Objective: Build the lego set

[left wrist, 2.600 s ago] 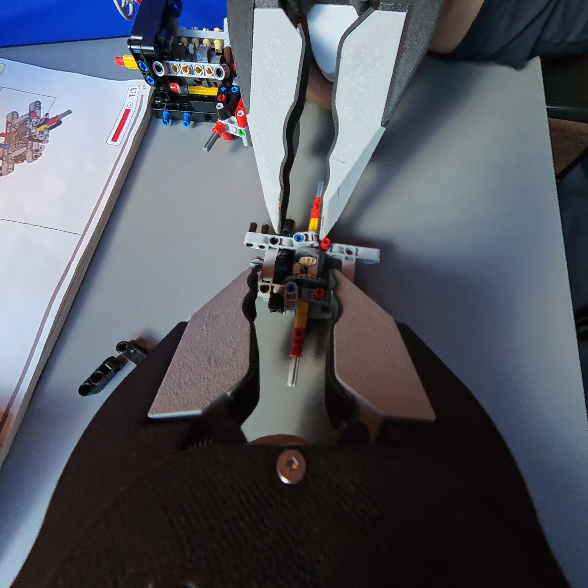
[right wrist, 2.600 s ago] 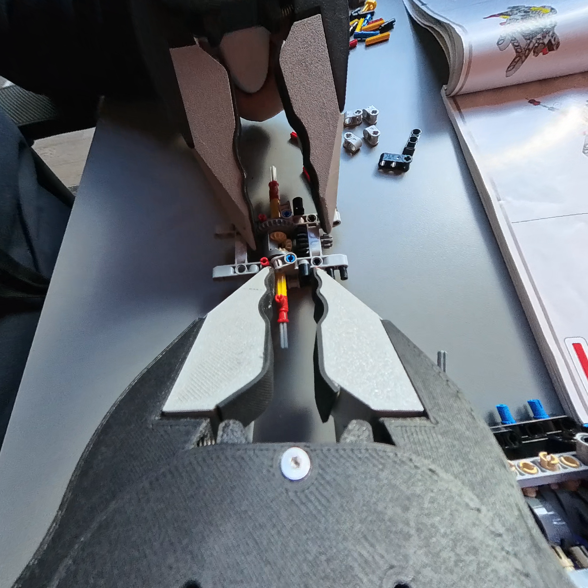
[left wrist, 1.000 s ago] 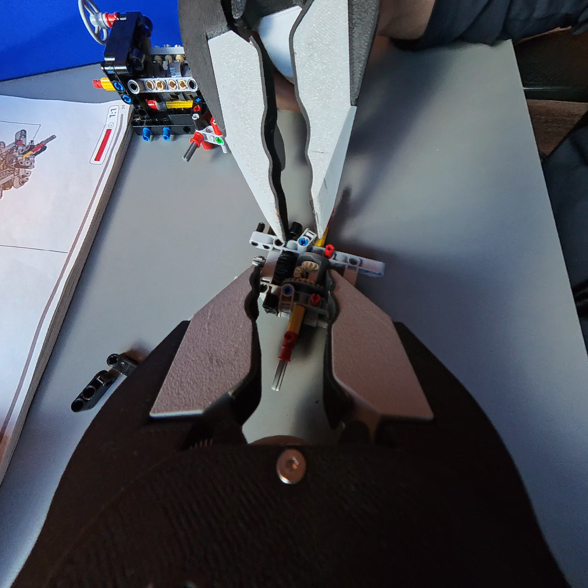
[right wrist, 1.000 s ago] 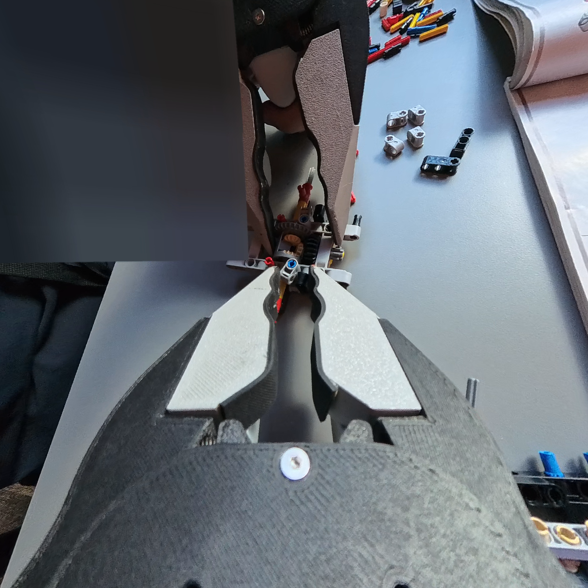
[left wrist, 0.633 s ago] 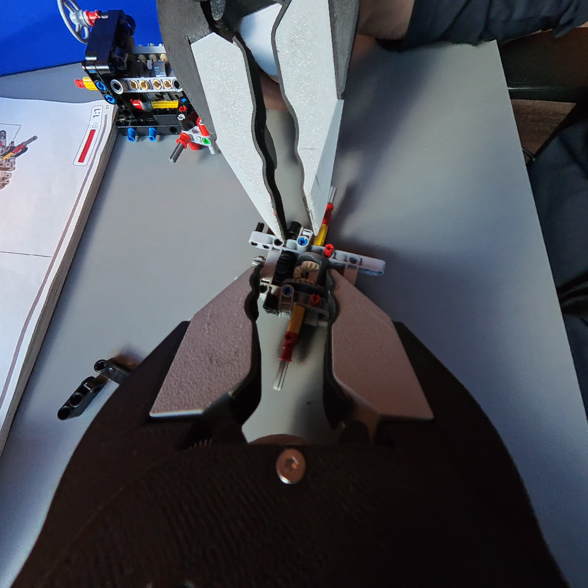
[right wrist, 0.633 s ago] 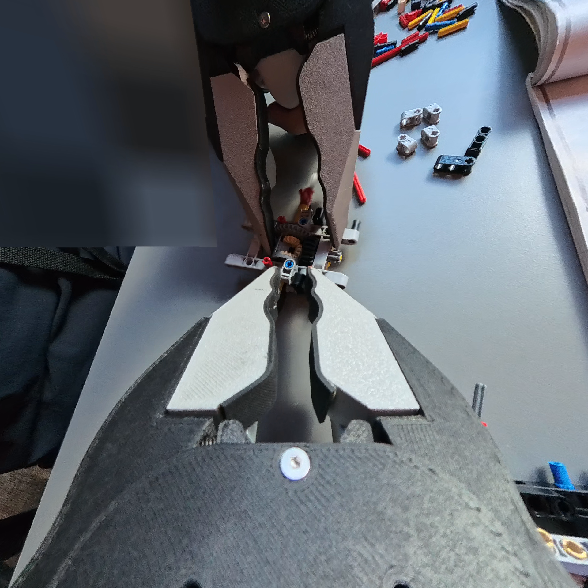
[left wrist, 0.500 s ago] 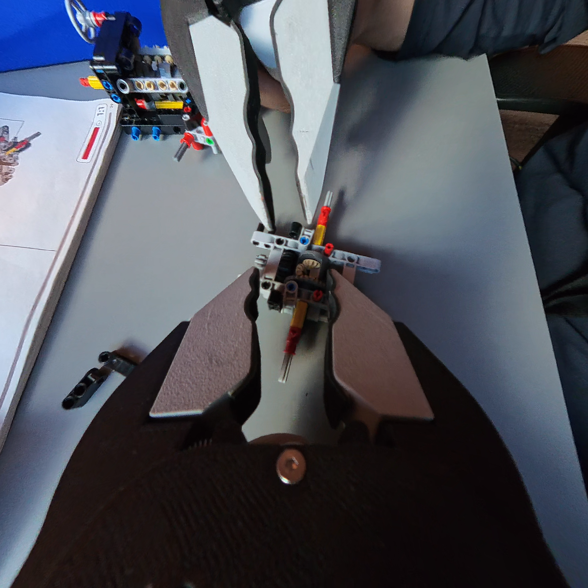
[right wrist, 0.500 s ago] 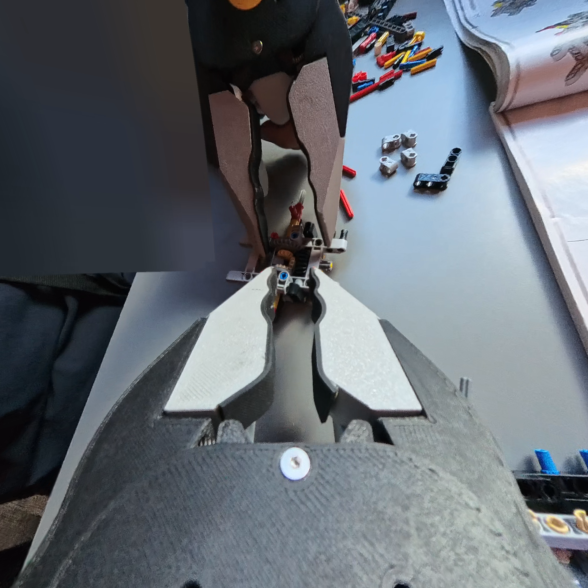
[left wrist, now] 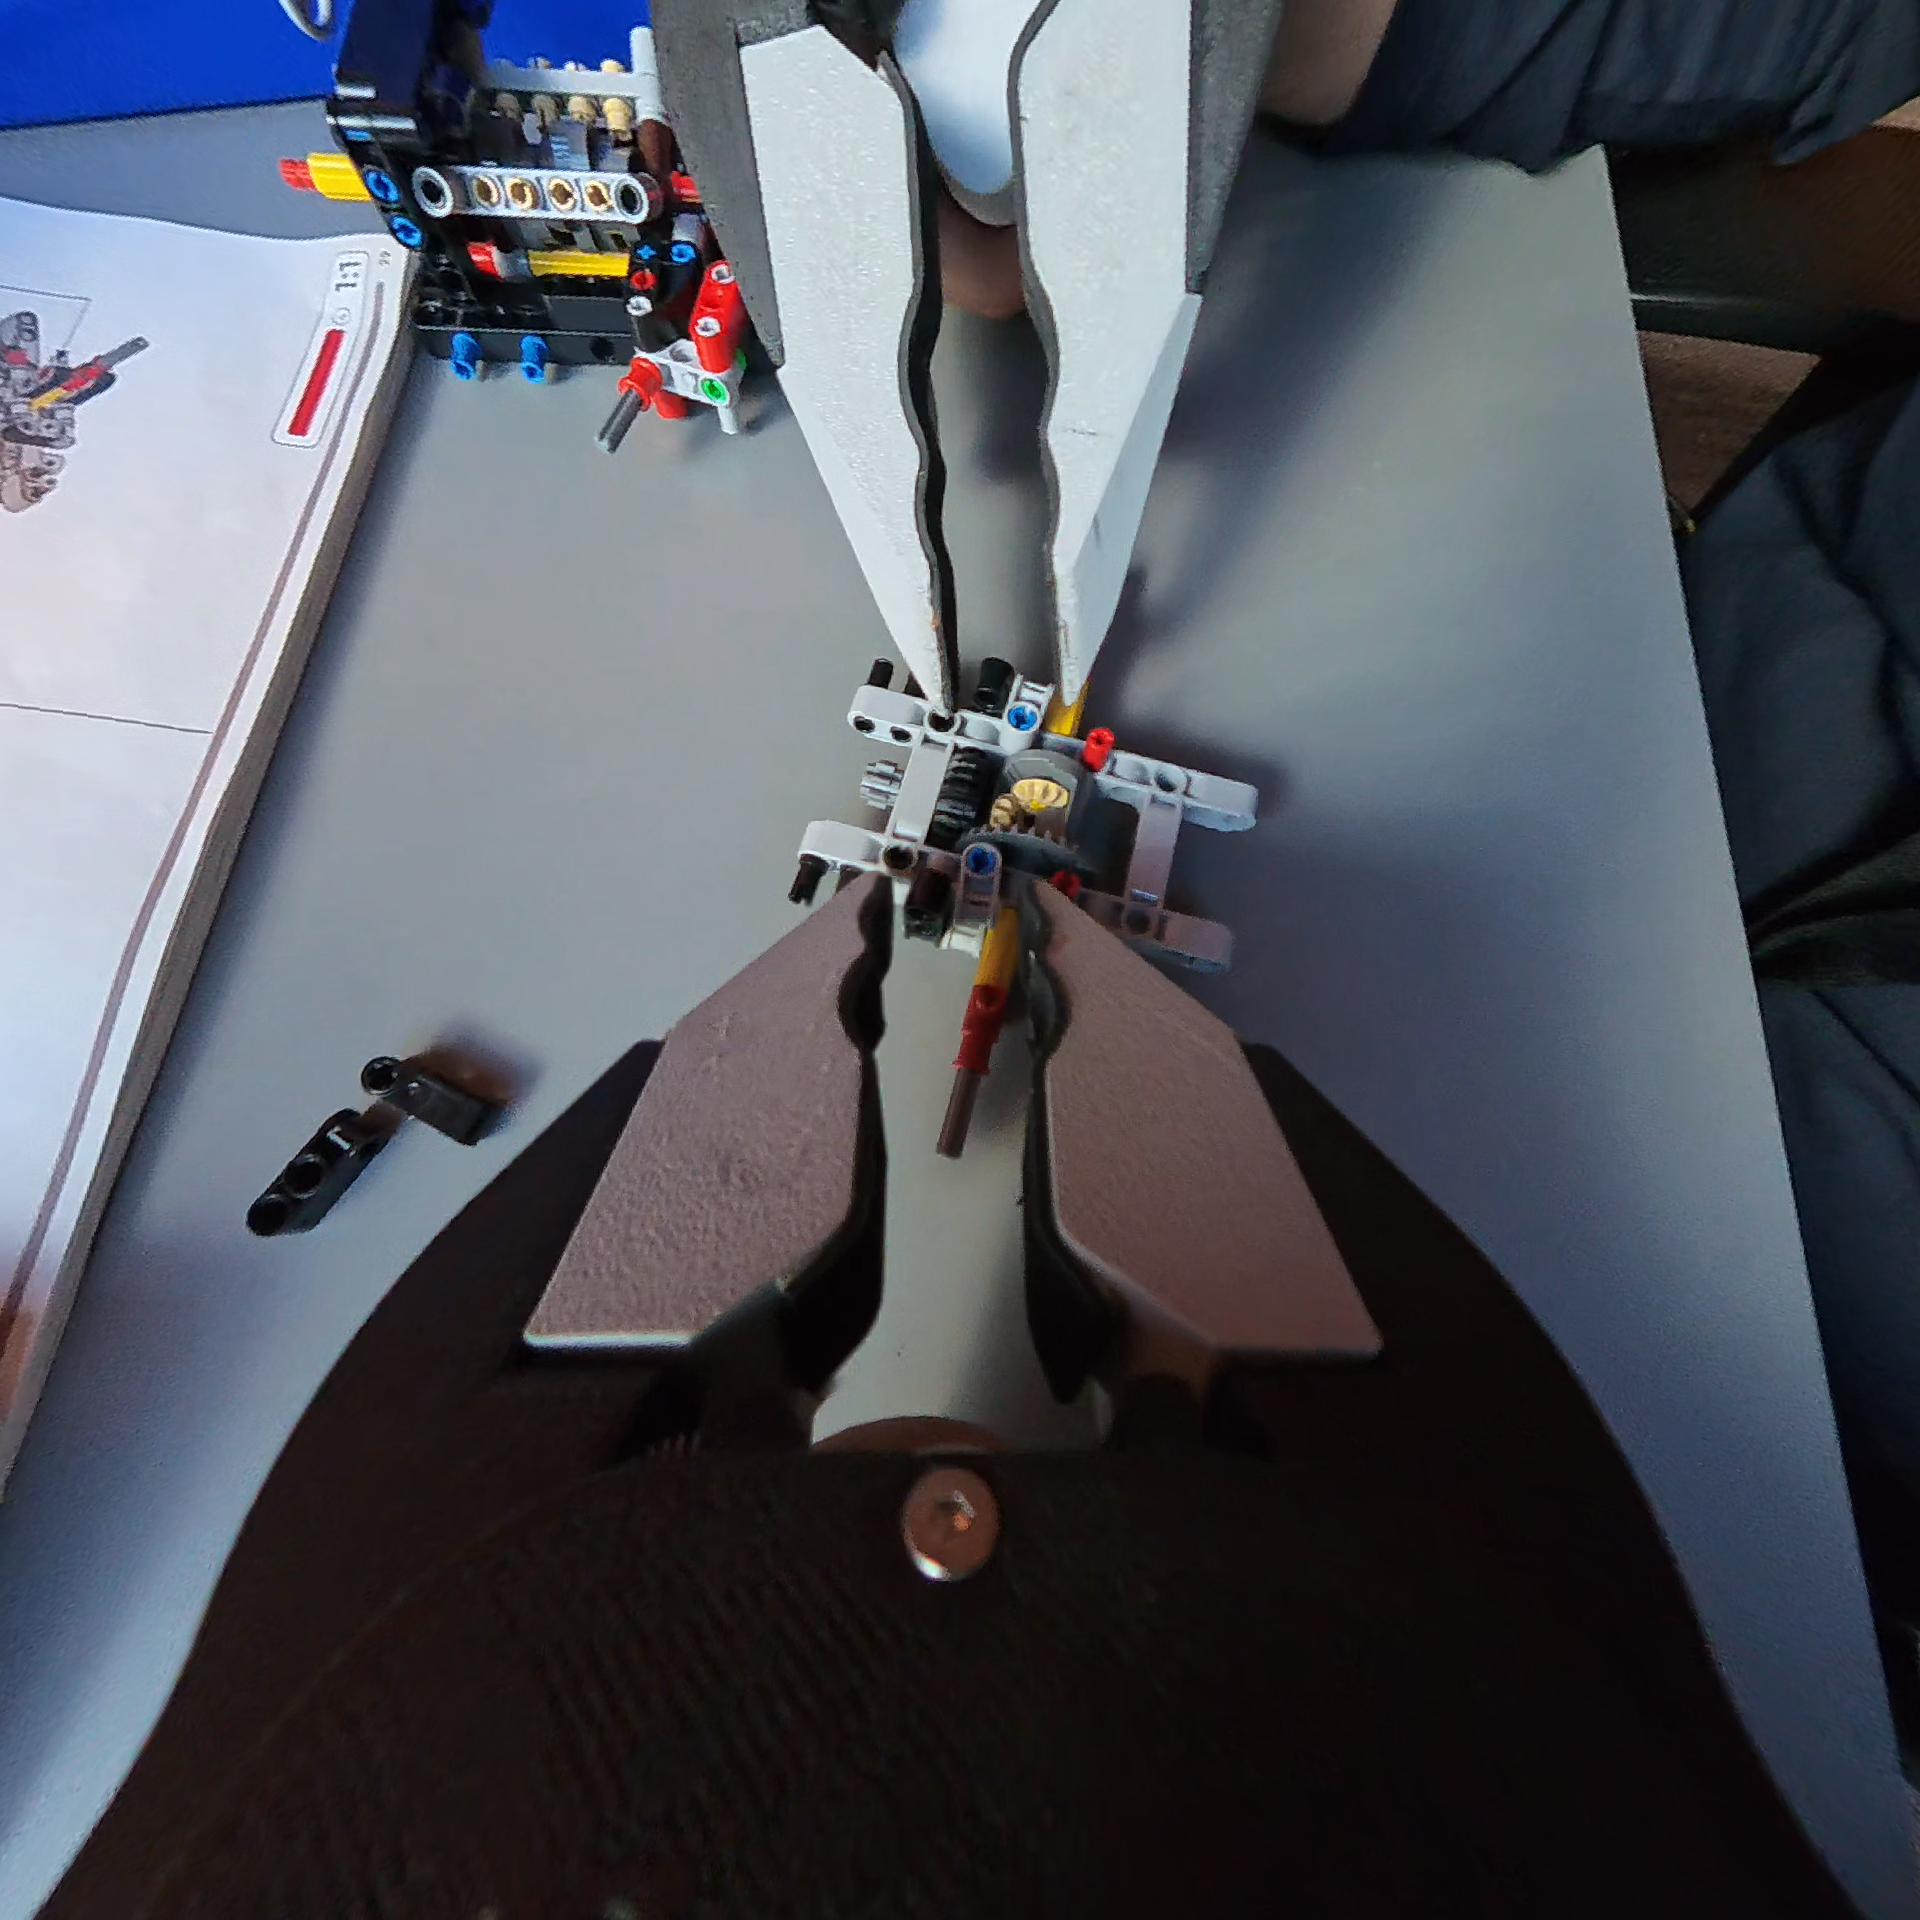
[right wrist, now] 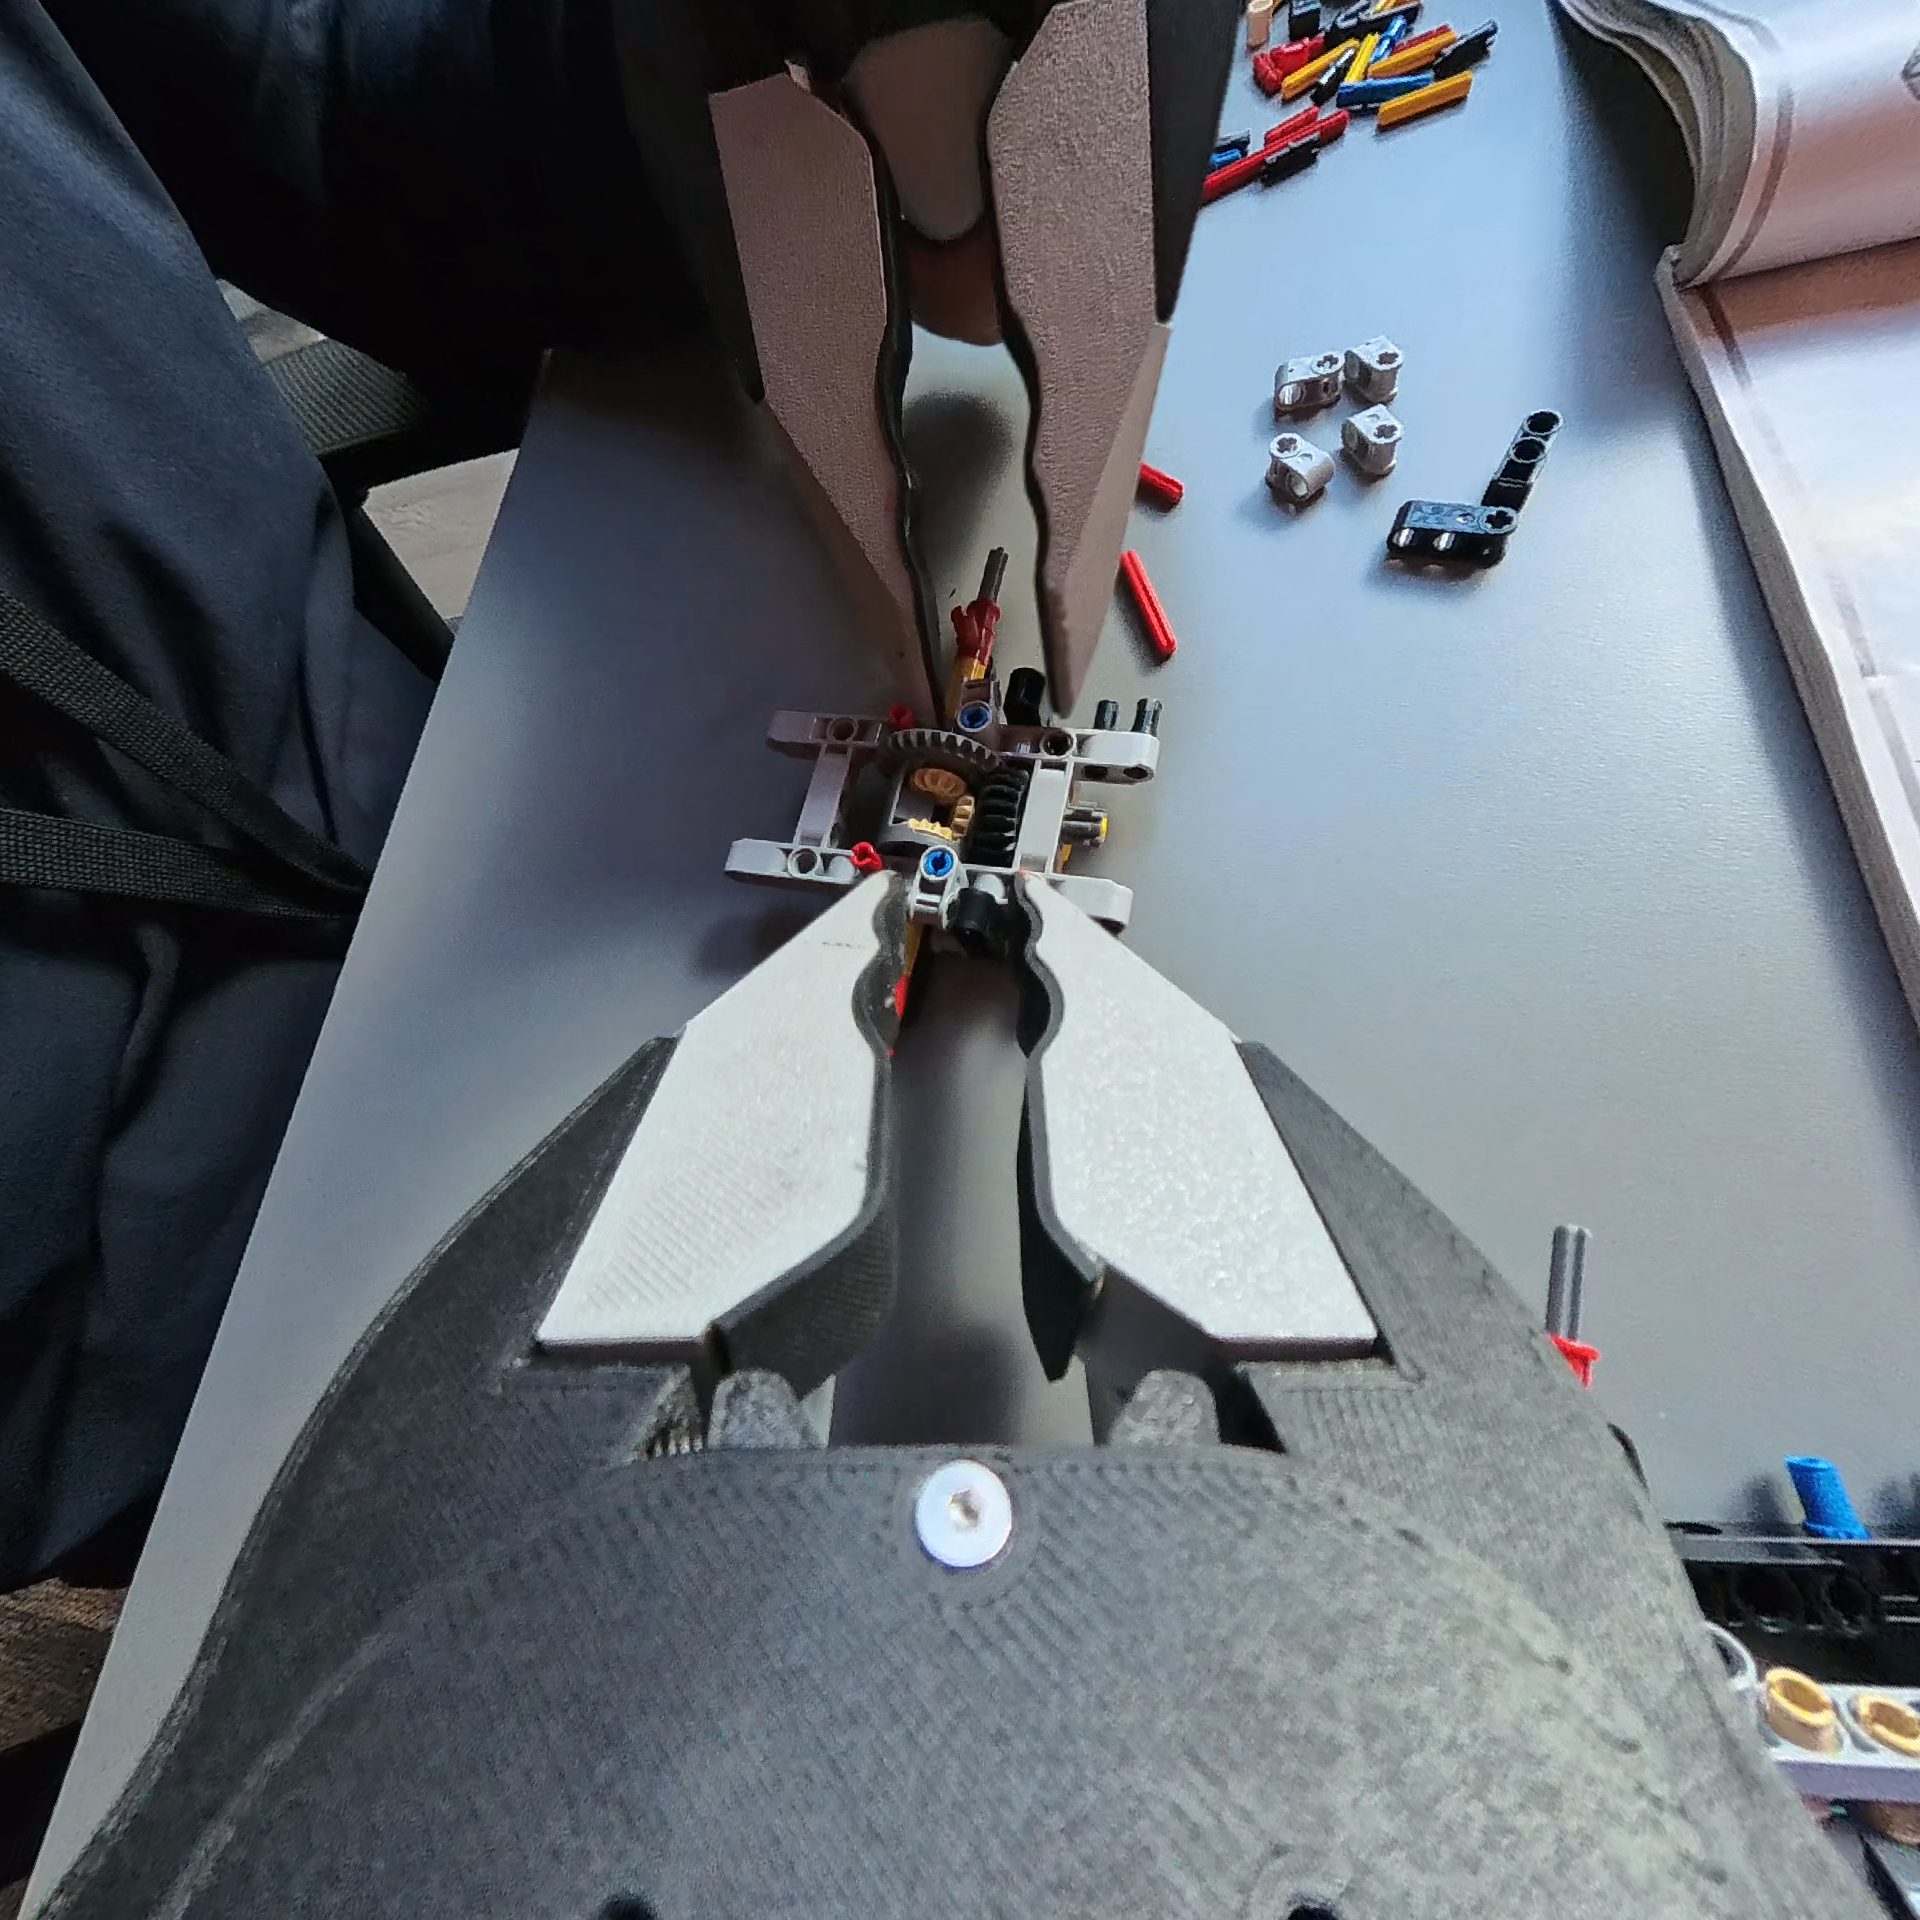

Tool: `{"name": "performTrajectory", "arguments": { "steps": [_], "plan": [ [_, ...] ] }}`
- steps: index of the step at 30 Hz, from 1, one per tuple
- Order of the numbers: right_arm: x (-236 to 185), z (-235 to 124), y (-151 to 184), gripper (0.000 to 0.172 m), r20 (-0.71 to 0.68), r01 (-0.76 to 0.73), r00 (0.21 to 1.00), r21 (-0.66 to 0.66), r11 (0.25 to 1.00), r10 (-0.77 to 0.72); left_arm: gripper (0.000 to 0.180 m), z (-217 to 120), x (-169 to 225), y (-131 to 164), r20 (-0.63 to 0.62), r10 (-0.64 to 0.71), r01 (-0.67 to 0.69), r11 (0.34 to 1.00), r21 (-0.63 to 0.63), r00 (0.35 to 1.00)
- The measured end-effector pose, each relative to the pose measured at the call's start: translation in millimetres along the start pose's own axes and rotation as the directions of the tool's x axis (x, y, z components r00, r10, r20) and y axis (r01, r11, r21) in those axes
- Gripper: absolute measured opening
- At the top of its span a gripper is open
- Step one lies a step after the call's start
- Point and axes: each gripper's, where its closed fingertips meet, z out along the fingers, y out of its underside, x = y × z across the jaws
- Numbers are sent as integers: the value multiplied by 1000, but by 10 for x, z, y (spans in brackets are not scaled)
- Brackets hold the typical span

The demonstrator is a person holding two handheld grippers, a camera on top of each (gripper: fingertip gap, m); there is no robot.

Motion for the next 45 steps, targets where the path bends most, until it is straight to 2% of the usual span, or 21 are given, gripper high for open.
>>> {"name": "performTrajectory", "arguments": {
  "steps": [10, 24, 26, 31, 34, 37, 42, 45],
  "plan": [
    [19, -3, 7, 13, -24, 32, 999, -9, 999, -32, 15, -5, 14, 5, 1, 24, -24, 1000, 1, 1000],
    [37, -15, 10, 13, -47, 51, 998, -5, 999, -51, 15, -25, 14, 8, -20, -29, 29, 999, 16, 999],
    [21, -31, -9, 12, -45, 61, 997, 11, 998, -60, 34, -108, -53, 0, 0, -48, 48, 999, 25, 999],
    [41, -157, -157, 10, -52, 44, 998, 125, 991, -38, 26, -561, -337, -33, 89, -118, 106, 986, 131, 989],
    [115, -208, -179, 10, -81, 32, 997, 159, 987, -19, 23, -706, -536, 135, 176, -175, 157, 981, 111, 969],
    [147, -230, -189, 9, -91, 21, 996, 176, 984, -5, 22, -686, -505, 189, 161, -201, 185, 976, 112, 966],
    [177, -270, -222, 8, -125, 37, 992, 204, 978, -11, 23, -570, -414, 371, 201, -146, 152, 988, -13, 969],
    [182, -269, -223, 8, -130, 39, 991, 205, 978, -12, 23, -541, -375, 432, 215, -141, 152, 988, -36, 966]
  ]
}}
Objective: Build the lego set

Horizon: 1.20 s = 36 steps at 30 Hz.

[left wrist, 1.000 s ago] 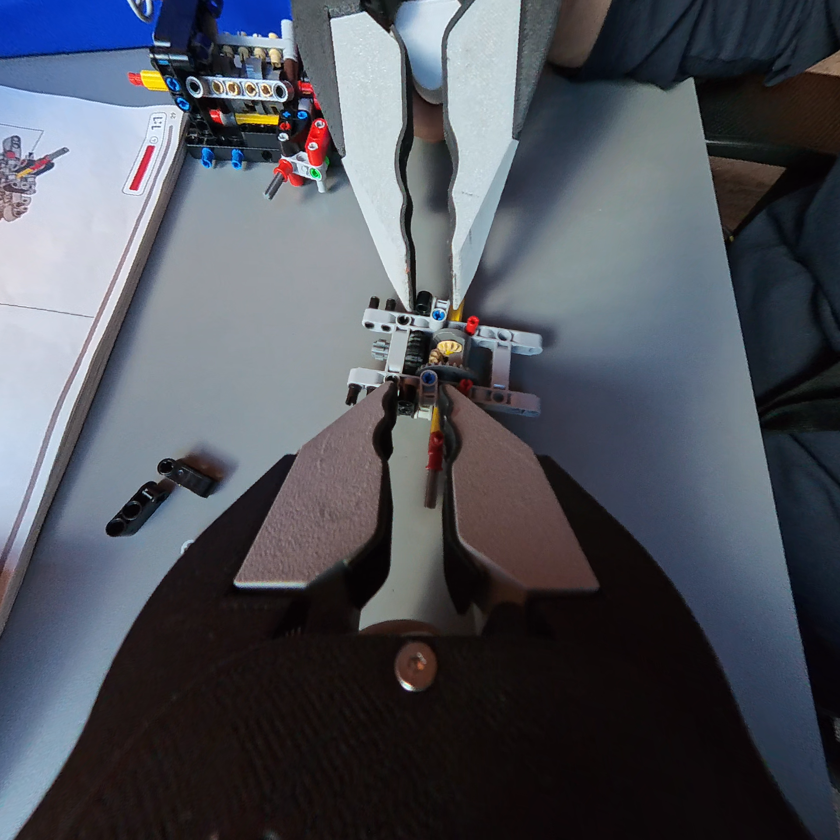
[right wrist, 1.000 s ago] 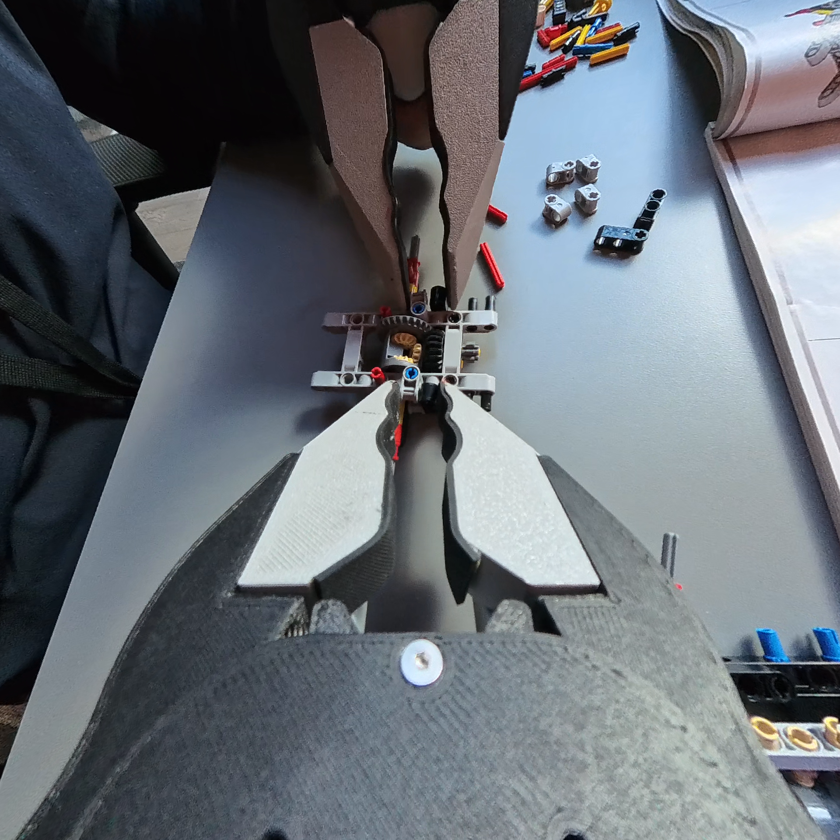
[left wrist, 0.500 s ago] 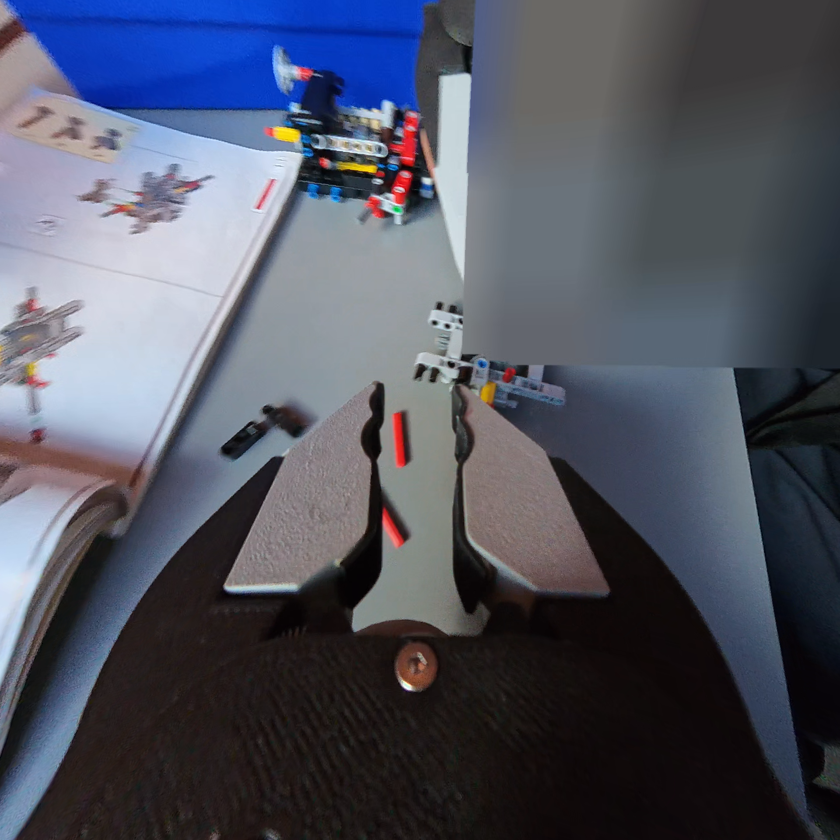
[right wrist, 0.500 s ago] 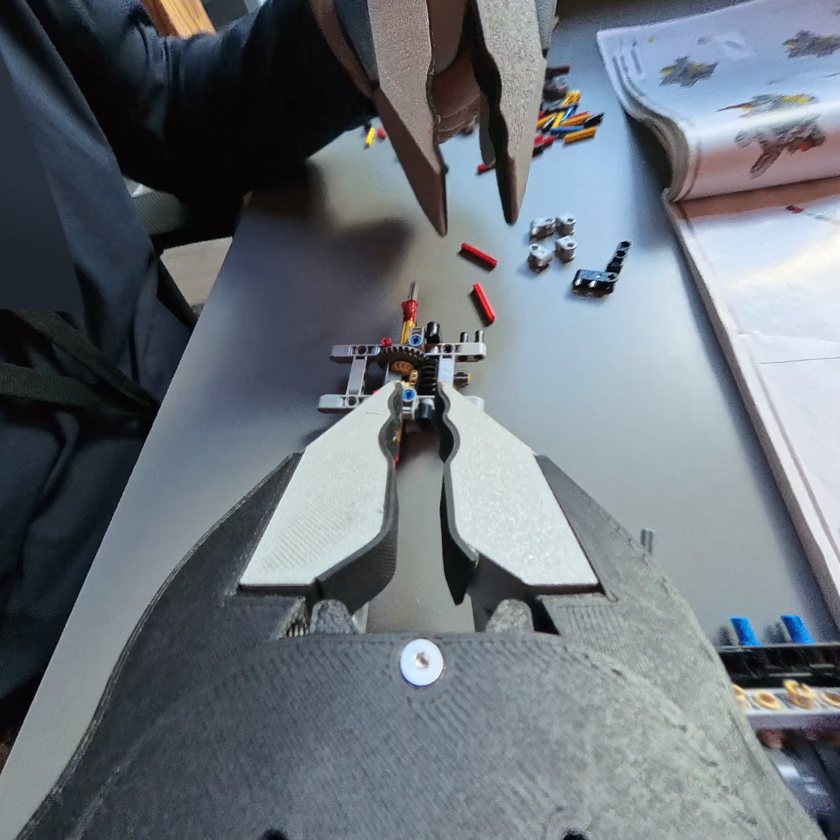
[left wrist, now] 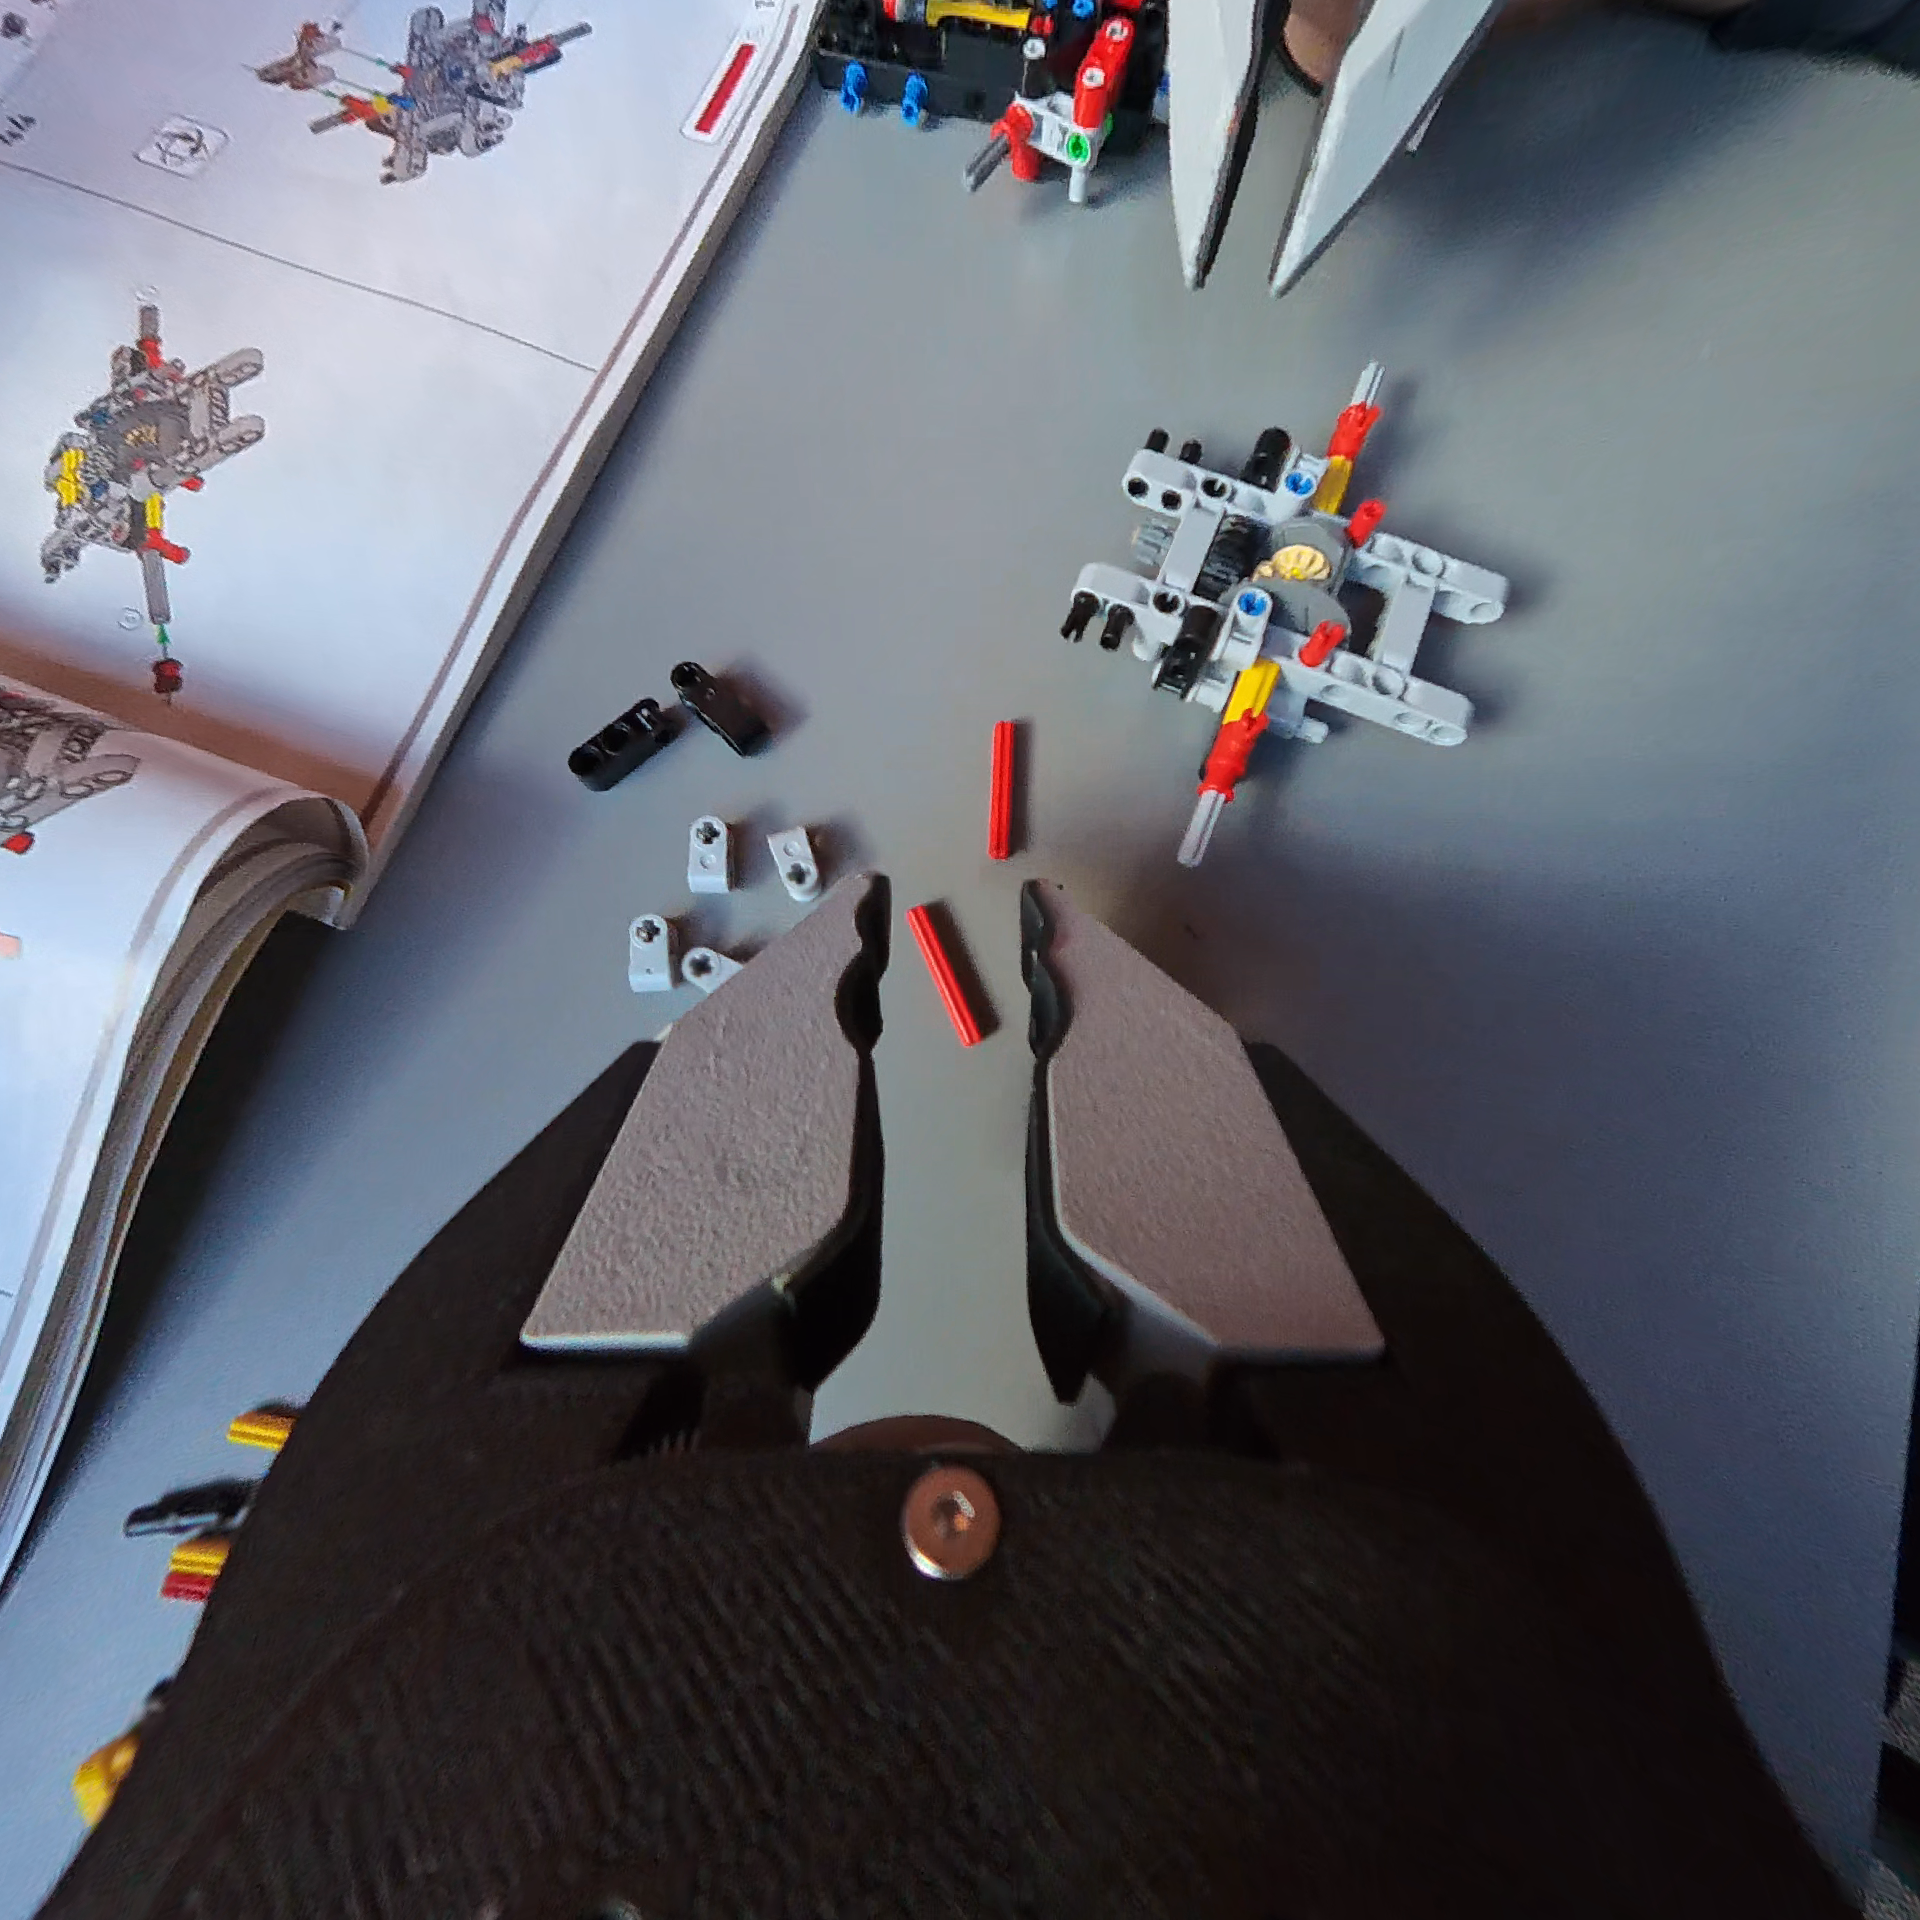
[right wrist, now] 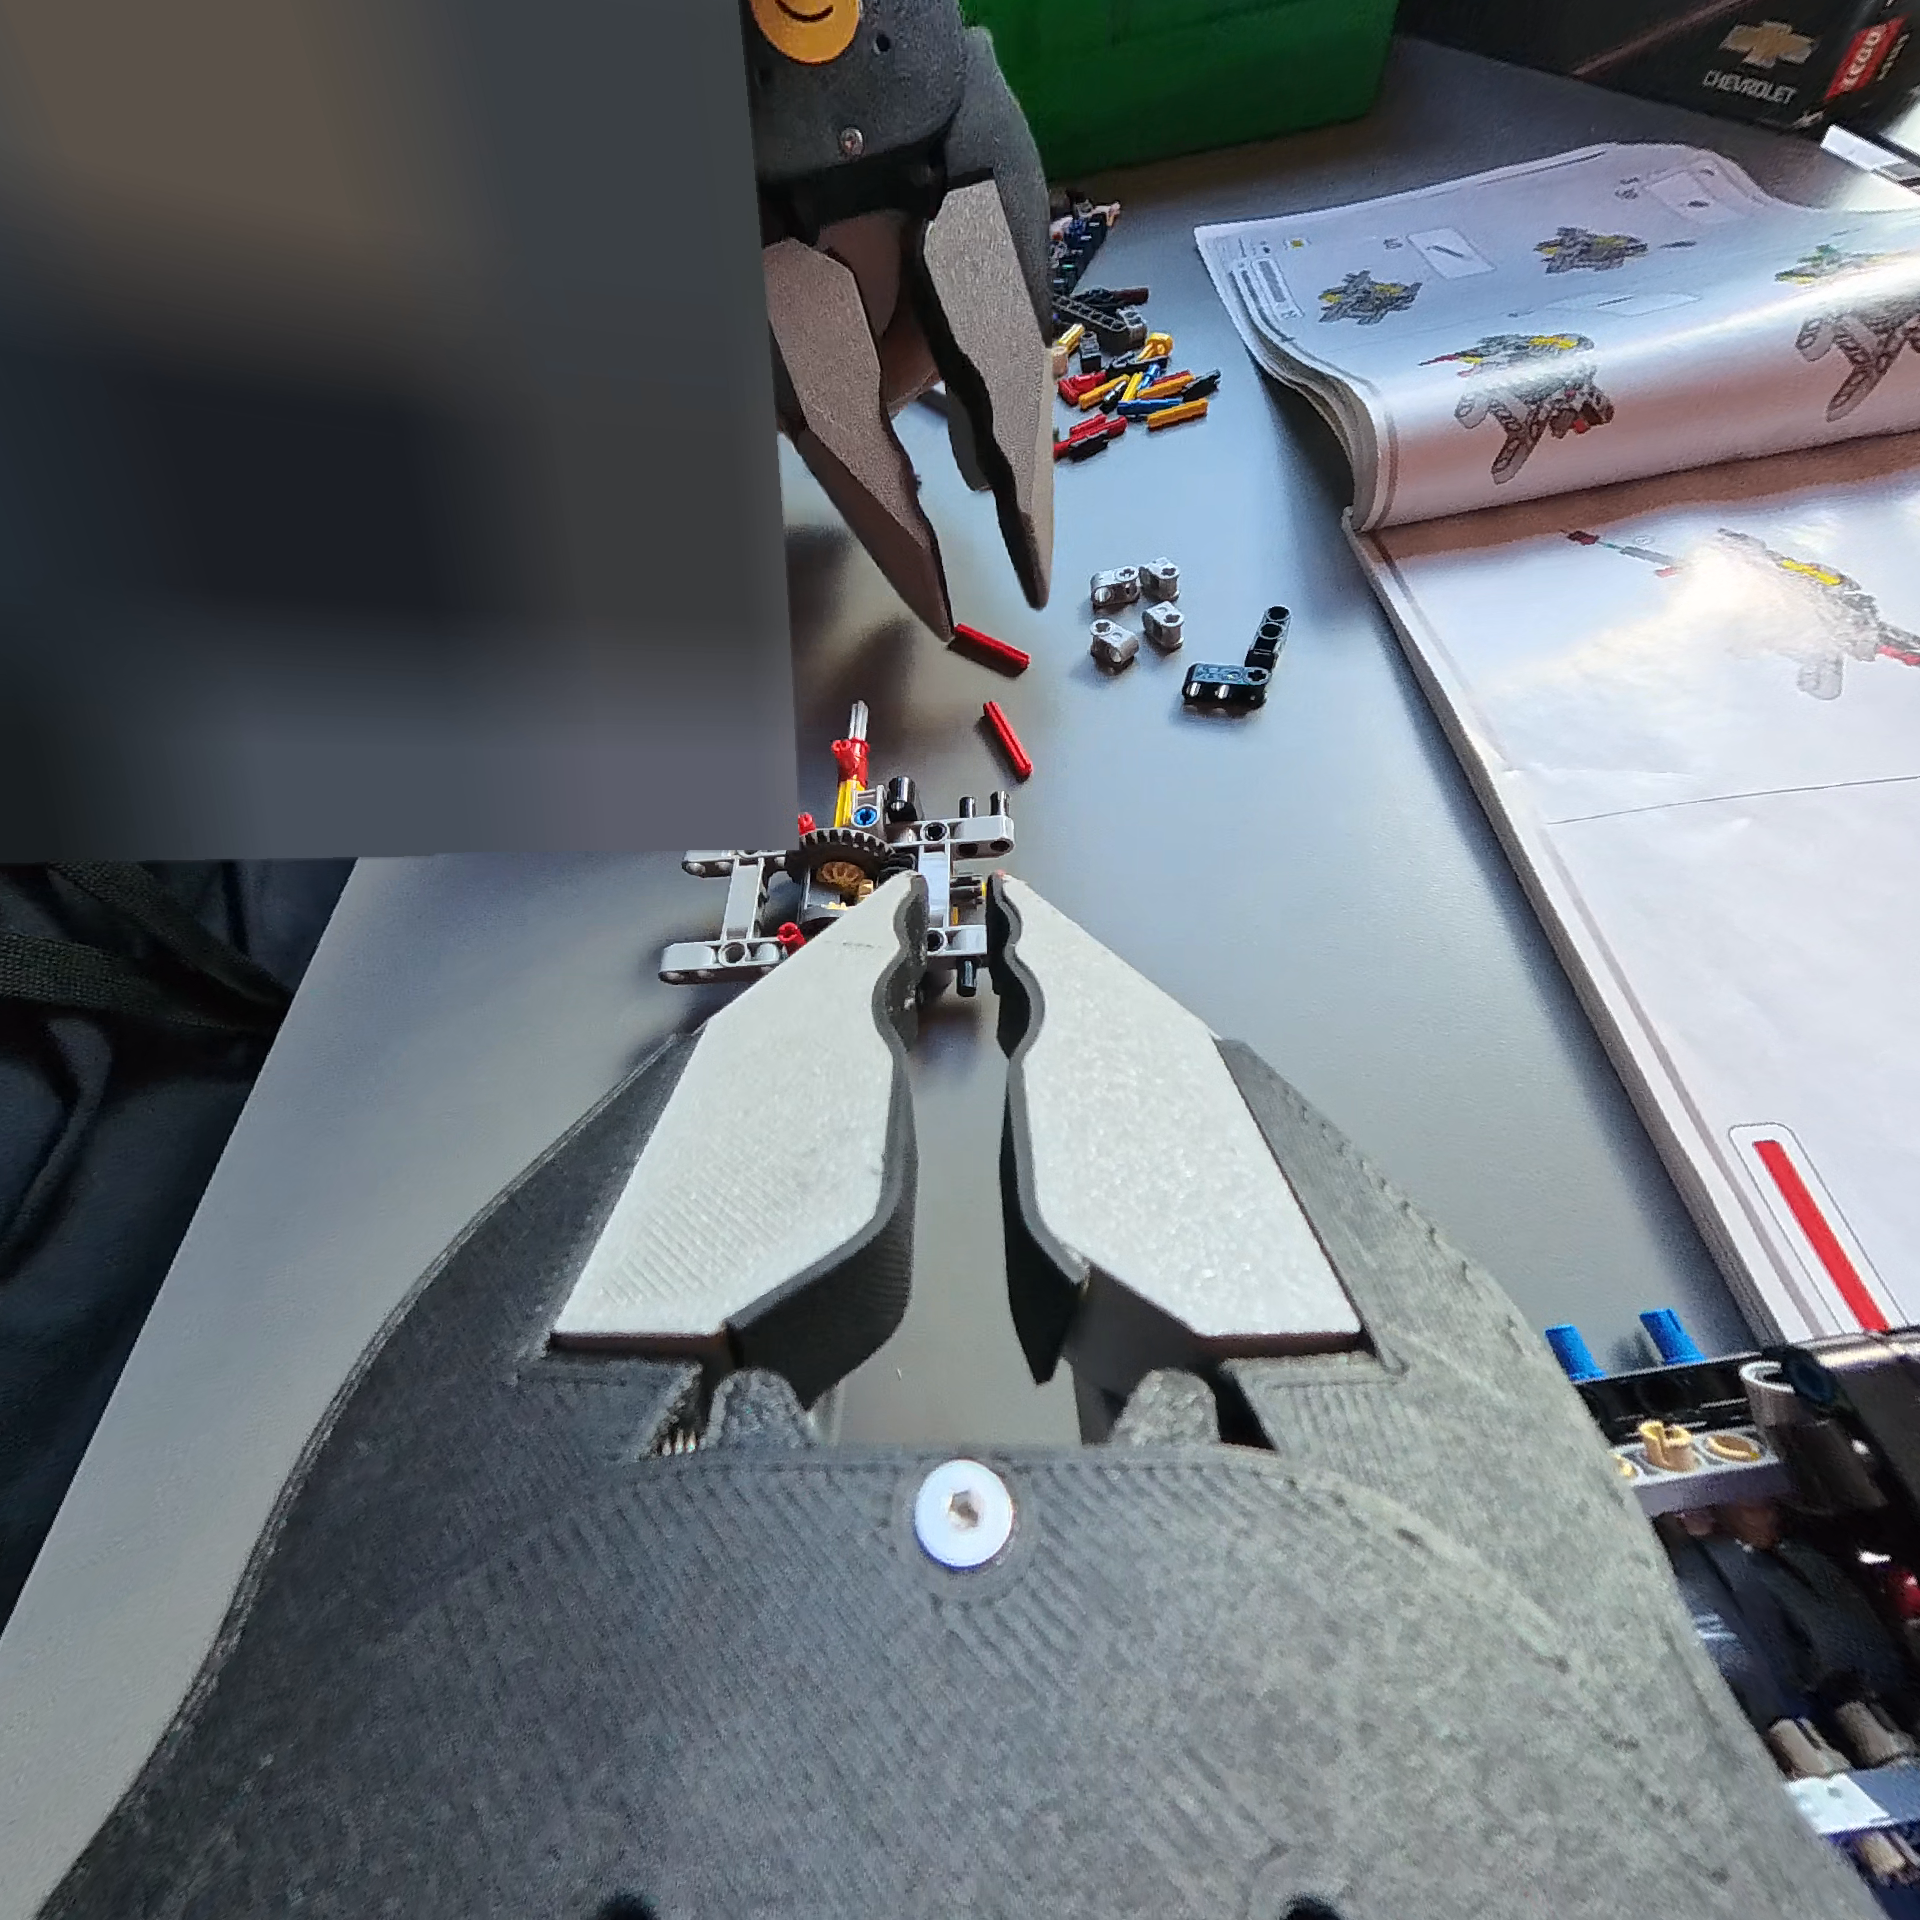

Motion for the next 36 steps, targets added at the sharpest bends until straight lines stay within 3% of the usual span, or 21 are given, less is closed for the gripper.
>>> {"name": "performTrajectory", "arguments": {
  "steps": [17, 23, 25, 31, 36],
  "plan": [
    [7, 1, -6, 6, -19, 16, 1000, 3, 1000, -16, 23, -78, -80, 295, 123, -3, 18, 992, -123, 992],
    [6, 7, -27, 4, -14, 17, 1000, 14, 1000, -17, 18, -434, -274, 281, 191, -156, 158, 987, 6, 969],
    [4, 18, -28, 4, -13, 19, 1000, 11, 1000, -19, 16, -393, -301, 188, 181, -179, 175, 984, 33, 967],
    [12, -1, -34, 3, -38, 33, 999, 20, 999, -33, 22, -84, -401, 197, 196, -180, 191, 981, -40, 964],
    [10, 1, -28, 3, -29, 25, 999, 17, 1000, -24, 27, -35, -453, 235, 195, -276, 283, 959, -8, 941]
  ]
}}
